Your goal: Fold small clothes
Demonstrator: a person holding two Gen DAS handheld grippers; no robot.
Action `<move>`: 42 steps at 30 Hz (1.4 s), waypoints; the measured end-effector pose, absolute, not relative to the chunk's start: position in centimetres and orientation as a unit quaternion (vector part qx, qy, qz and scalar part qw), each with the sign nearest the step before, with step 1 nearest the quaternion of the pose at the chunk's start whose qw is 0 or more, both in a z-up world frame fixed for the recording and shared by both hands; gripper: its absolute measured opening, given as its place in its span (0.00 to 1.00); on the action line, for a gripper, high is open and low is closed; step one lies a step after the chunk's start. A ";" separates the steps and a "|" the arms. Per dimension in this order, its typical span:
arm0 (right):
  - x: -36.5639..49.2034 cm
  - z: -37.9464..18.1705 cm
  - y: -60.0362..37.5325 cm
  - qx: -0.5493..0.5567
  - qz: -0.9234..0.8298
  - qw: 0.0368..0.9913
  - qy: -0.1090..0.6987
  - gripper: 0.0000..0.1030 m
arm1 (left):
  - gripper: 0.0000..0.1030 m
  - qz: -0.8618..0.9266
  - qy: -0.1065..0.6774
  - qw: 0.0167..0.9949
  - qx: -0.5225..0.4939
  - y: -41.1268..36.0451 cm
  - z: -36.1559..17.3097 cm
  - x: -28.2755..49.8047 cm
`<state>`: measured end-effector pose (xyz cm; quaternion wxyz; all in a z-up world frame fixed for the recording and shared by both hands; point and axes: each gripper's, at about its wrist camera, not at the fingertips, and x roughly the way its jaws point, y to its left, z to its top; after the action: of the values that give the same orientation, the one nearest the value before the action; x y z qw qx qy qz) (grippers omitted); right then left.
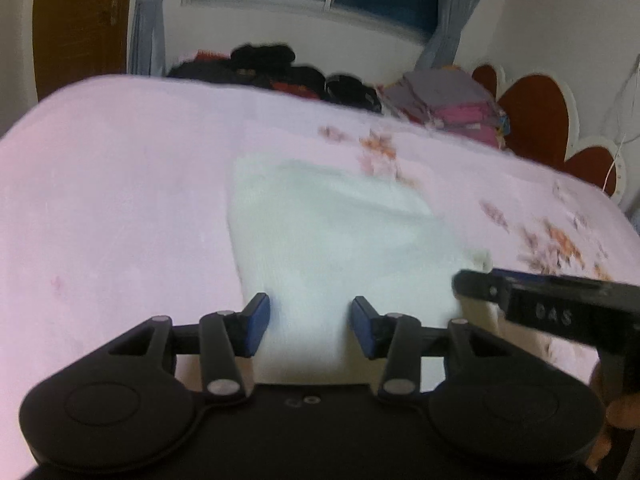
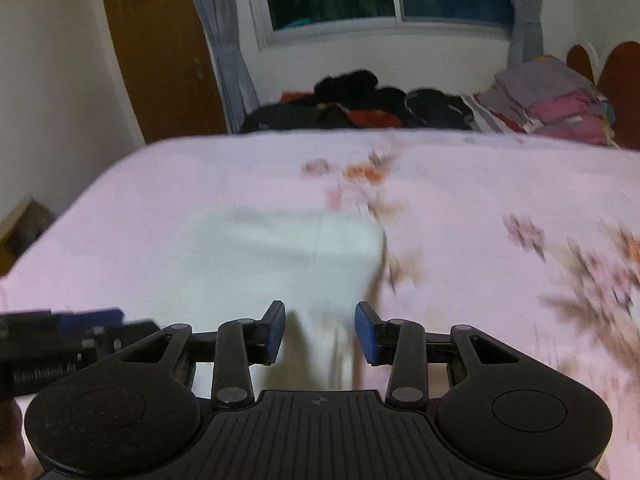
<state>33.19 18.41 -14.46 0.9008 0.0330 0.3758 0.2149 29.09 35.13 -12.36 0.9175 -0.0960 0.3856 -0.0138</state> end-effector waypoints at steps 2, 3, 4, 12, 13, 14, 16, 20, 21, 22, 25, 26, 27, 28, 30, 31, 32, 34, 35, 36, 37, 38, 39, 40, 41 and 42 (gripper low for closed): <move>32.3 -15.7 18.3 0.027 0.205 0.897 0.390 0.38 | 0.42 -0.012 0.393 0.915 -0.092 34.9 -13.3 28.9; 32.1 -16.4 18.3 0.016 0.198 0.896 0.397 0.38 | 0.44 -0.012 0.397 0.914 -0.086 34.7 -13.6 29.0; 32.0 -17.2 18.6 -0.001 0.192 0.895 0.402 0.38 | 0.44 -0.013 0.398 0.913 -0.081 34.6 -13.7 29.0; 29.0 -16.4 18.0 -0.012 0.185 0.893 0.409 0.39 | 0.59 -0.013 0.418 0.904 -0.084 34.5 -12.9 27.9; 28.6 -17.2 18.1 -0.027 0.178 0.892 0.415 0.39 | 0.61 -0.014 0.420 0.904 -0.080 34.2 -13.1 27.7; 28.4 -17.7 17.9 -0.027 0.177 0.892 0.414 0.39 | 0.62 -0.013 0.422 0.903 -0.076 33.9 -13.3 27.6; 28.7 -18.0 17.6 -0.010 0.172 0.892 0.418 0.39 | 0.67 -0.011 0.424 0.903 -0.069 33.4 -13.6 27.4; 28.6 -18.4 17.7 -0.022 0.162 0.898 0.409 0.49 | 0.83 -0.005 0.433 0.898 -0.075 33.2 -13.5 27.0; 28.6 -18.5 17.3 -0.013 0.161 0.898 0.410 0.53 | 0.89 0.001 0.435 0.897 -0.074 33.2 -13.4 26.9; 28.6 -18.7 16.8 -0.001 0.162 0.896 0.412 0.54 | 0.92 0.009 0.438 0.896 -0.071 33.1 -13.3 26.8; 28.9 -18.7 16.3 0.007 0.169 0.895 0.414 0.56 | 1.00 0.020 0.450 0.891 -0.067 32.8 -13.2 26.5; 28.8 -18.6 16.4 0.004 0.170 0.895 0.413 0.56 | 1.00 0.025 0.455 0.888 -0.065 32.6 -13.3 26.4; 28.7 -18.6 16.4 0.002 0.172 0.895 0.413 0.56 | 1.00 0.030 0.460 0.885 -0.064 32.3 -13.3 26.2; 28.7 -18.6 16.4 0.002 0.174 0.894 0.413 0.56 | 1.00 0.036 0.467 0.882 -0.063 32.1 -13.4 26.1; 28.7 -18.6 16.2 0.003 0.180 0.893 0.414 0.56 | 1.00 0.060 0.483 0.871 -0.059 31.7 -13.4 25.7; 28.7 -18.6 16.1 0.001 0.183 0.892 0.414 0.56 | 1.00 0.072 0.487 0.868 -0.060 31.5 -13.3 25.4; 28.7 -18.5 16.1 -0.001 0.187 0.890 0.417 0.56 | 1.00 0.080 0.485 0.869 -0.060 31.3 -13.1 25.0; 29.0 -18.1 15.9 -0.005 0.196 0.883 0.427 0.57 | 1.00 0.084 0.477 0.873 -0.053 30.7 -12.5 23.9; 29.1 -17.8 15.8 -0.004 0.201 0.878 0.434 0.60 | 1.00 0.083 0.474 0.875 -0.047 30.4 -12.1 23.4; 29.0 -17.5 15.6 -0.004 0.204 0.874 0.440 0.61 | 1.00 0.079 0.471 0.877 -0.042 30.1 -11.7 22.8; 28.9 -17.0 15.3 -0.002 0.204 0.873 0.442 0.61 | 1.00 0.076 0.465 0.881 -0.041 29.9 -11.1 22.0; 28.4 -16.3 14.8 0.003 0.205 0.875 0.438 0.61 | 1.00 0.076 0.454 0.886 -0.048 29.8 -10.4 21.1; 27.7 -15.7 14.3 0.012 0.209 0.878 0.430 0.61 | 1.00 0.078 0.443 0.892 -0.055 29.6 -9.8 20.1; 26.9 -14.9 13.6 0.023 0.216 0.880 0.421 0.61 | 1.00 0.082 0.430 0.897 -0.056 29.3 -9.0 18.9; 26.1 -14.1 13.0 0.031 0.223 0.881 0.416 0.62 | 1.00 0.088 0.420 0.902 -0.050 28.9 -8.3 17.9; 25.1 -13.4 12.3 0.038 0.230 0.881 0.411 0.65 | 1.00 0.093 0.413 0.905 -0.043 28.4 -7.6 17.0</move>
<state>25.14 12.28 -13.36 0.8811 0.0384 0.4111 0.2305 17.00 28.42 -7.58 0.9049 -0.0428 0.4131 0.0931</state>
